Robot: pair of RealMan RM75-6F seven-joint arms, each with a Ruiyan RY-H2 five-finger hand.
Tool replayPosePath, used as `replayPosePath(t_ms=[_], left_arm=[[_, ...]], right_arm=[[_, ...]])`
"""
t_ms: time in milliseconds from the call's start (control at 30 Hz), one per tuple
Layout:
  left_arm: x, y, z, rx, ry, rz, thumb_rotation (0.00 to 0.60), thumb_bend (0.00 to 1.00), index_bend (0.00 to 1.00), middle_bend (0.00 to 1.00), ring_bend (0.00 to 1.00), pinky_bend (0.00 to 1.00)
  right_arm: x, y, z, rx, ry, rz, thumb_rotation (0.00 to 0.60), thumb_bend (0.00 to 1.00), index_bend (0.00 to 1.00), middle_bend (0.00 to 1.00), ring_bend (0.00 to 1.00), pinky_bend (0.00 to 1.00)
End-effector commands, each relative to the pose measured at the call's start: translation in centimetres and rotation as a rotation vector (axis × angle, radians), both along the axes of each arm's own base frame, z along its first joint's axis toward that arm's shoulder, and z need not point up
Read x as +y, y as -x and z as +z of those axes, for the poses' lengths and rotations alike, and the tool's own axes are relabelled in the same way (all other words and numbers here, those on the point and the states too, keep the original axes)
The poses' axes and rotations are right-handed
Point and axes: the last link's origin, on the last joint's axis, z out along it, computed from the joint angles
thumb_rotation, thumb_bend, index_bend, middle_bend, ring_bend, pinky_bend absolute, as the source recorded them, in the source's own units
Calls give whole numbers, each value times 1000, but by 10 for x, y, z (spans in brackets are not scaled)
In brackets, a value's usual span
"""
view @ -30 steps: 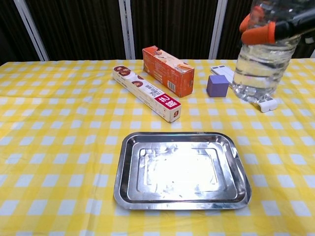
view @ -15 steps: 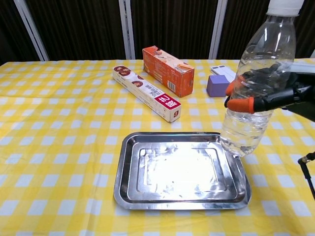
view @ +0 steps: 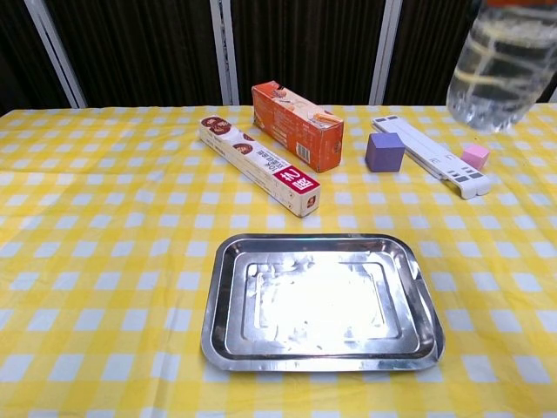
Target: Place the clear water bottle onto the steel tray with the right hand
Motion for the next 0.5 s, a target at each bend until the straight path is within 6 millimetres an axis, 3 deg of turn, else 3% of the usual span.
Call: replayPosePath(t_ms=[33, 167, 300, 500], left_arm=[[0, 0, 0, -2, 0, 0, 600, 192, 114, 0, 0, 0], [0, 0, 1, -4, 0, 0, 600, 192, 114, 0, 0, 0], [0, 1, 1, -4, 1, 0, 600, 192, 114, 0, 0, 0], [1, 1, 2, -8, -3, 4, 600, 192, 114, 0, 0, 0]], right_arm=[[-3, -8, 14, -10, 32, 46, 600, 327, 853, 612, 291, 0], [1, -2, 13, -8, 12, 37, 600, 327, 853, 612, 291, 0], [11, 10, -2, -2, -54, -11, 600, 327, 853, 612, 291, 0], [28, 42, -49, -26, -195, -97, 600, 327, 853, 612, 291, 0]])
